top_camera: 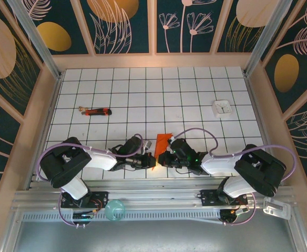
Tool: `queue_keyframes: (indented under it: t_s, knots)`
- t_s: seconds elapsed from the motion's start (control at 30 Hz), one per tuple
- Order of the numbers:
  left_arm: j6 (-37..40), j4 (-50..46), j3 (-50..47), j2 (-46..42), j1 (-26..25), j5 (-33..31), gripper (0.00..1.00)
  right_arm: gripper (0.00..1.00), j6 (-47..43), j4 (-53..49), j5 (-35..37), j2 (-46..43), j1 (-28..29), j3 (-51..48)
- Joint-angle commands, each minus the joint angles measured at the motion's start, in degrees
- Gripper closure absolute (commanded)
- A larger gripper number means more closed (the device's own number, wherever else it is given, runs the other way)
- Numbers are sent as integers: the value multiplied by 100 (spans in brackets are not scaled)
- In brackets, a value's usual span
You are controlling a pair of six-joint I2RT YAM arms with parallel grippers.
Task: Fold a paper plane with a square sheet of paper (pick it up from the middle)
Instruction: Fold the wing for the fifth time at the center of the table.
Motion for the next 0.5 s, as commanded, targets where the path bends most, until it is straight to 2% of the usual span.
queue_keyframes:
  t_s: [0.0, 0.47]
  knots:
    - [164, -1243, -365, 257, -15, -258, 100, 100, 56, 156, -53, 155, -28, 77]
    - [199, -1859, -220, 187, -29, -555, 100, 100, -35, 134, -91, 242, -197, 210]
